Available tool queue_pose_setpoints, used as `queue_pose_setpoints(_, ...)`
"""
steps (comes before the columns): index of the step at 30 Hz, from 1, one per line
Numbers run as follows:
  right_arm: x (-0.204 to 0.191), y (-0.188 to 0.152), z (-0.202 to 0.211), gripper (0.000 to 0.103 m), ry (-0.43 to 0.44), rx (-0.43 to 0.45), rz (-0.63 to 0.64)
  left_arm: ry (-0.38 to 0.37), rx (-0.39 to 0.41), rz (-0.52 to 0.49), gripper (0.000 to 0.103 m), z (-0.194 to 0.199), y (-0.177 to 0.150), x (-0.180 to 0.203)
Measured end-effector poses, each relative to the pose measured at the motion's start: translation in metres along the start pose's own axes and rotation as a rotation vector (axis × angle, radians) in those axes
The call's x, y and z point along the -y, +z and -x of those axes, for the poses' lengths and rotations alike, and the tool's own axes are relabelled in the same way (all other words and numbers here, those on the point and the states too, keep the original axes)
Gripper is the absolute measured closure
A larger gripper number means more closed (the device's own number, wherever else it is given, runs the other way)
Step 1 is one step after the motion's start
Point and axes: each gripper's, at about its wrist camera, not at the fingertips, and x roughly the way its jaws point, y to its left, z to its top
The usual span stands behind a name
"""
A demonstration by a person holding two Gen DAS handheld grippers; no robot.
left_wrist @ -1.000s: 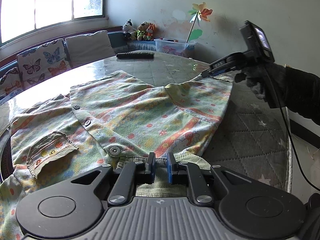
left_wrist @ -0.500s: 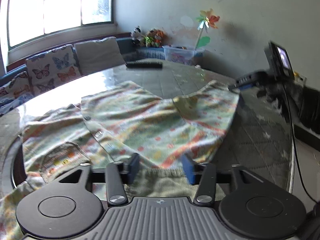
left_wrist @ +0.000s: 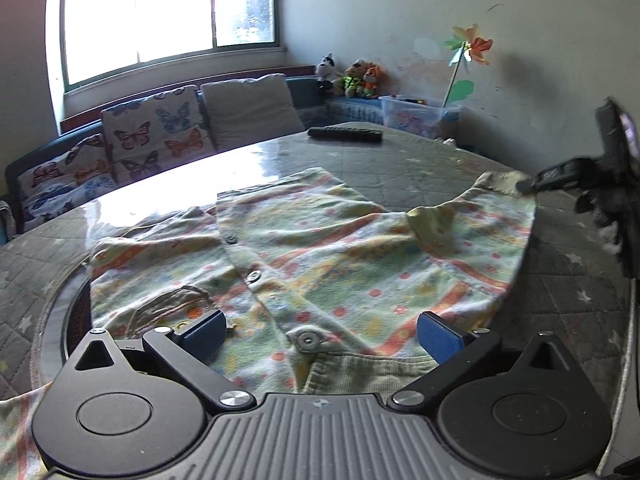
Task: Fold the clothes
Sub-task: 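Grasp a sleeve with the right gripper and lift it up, then fold the held sleeve across the shirt front and open the right gripper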
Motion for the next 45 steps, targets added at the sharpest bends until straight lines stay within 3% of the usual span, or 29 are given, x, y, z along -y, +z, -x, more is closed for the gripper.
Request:
queue_pose_setpoints(7,-0.049,0.034,0.052,0.095,0.204,0.095,0.038,0.035,-0.014,0.044,0.0,0.0,-0.008,-0.014)
queue_pose_setpoints(14,-0.14,0.055,0.085,0.095,0.449,0.136,0.166,0.06,0.003,0.071,0.0,0.012,-0.019,-0.027)
queue_pose_setpoints(20,-0.212,0.049,0.09,0.095,0.583,0.122,0.27,0.077,0.023,0.109,0.0,0.023,-0.027,-0.042)
queue_pose_setpoints(25,-0.264,0.029,0.085,0.095,0.666,0.058,0.33,0.088,0.028,0.136,0.0,0.03,-0.034,-0.052)
queue_pose_setpoints(27,-0.276,0.019,0.083,0.09,0.696,0.02,0.348,0.093,0.028,0.142,0.0,0.032,-0.036,-0.055)
queue_pose_setpoints(29,-0.281,0.012,0.084,0.084,0.707,-0.002,0.367,0.099,0.028,0.147,0.0,0.034,-0.039,-0.058)
queue_pose_setpoints(34,-0.273,0.005,0.086,0.082,0.696,-0.014,0.384,0.117,0.031,0.158,0.0,0.039,-0.041,-0.063)
queue_pose_setpoints(42,-0.238,-0.03,0.047,0.077,0.419,-0.169,0.486,0.128,0.02,0.15,0.0,0.029,-0.032,-0.058)
queue_pose_setpoints(45,-0.225,-0.04,0.037,0.077,0.365,-0.221,0.483,0.134,0.014,0.145,0.0,0.025,-0.028,-0.055)
